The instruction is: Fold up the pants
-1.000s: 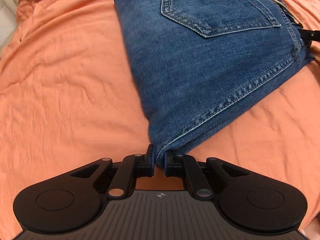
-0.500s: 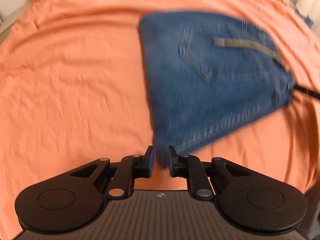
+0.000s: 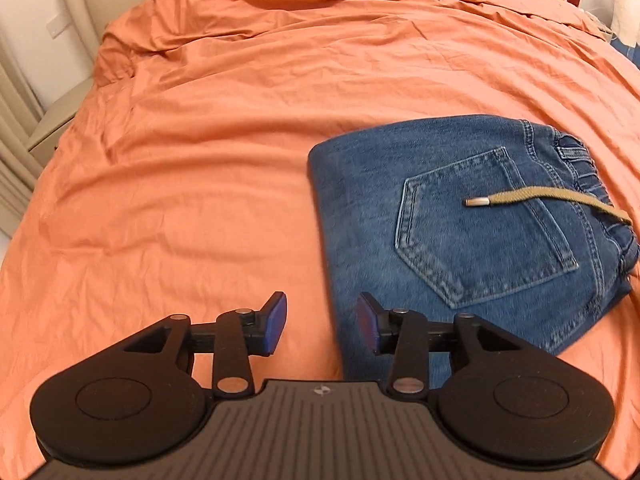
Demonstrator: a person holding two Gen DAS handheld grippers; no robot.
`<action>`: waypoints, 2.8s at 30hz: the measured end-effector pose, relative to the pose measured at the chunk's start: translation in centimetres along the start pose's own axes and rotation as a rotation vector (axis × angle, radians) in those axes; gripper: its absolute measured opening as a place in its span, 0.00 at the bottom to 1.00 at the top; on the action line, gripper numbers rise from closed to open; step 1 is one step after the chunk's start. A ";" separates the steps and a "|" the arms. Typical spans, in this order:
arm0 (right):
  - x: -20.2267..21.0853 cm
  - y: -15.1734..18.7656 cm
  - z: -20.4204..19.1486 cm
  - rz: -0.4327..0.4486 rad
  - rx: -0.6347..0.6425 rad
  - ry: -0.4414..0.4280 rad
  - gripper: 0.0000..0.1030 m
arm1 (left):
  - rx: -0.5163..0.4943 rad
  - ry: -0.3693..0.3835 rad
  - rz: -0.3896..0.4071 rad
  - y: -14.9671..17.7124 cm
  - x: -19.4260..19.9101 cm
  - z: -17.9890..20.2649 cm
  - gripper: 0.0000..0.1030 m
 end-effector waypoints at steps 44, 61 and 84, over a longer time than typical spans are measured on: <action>-9.1 -4.3 2.3 -0.204 -0.255 -0.043 0.72 | 0.572 0.296 0.039 0.7 -6.6 -6.9 0.76; -11.9 2.8 6.9 -0.385 -0.635 -0.167 0.58 | 0.911 0.531 -0.073 6.4 -11.5 -7.8 0.66; -7.2 -2.6 1.3 -0.293 -0.488 -0.238 0.18 | 0.659 0.450 -0.002 2.5 -4.7 -6.4 0.07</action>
Point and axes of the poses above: each gripper's, at about its wrist camera, not at the fingertips, and x roughly against the way its jaws point, z to its right, y to its underside, the point moved 3 cm from there along -x, roughly the way its jaws point, and after that the axes turned 13 degrees about z, right-handed, at the moved point
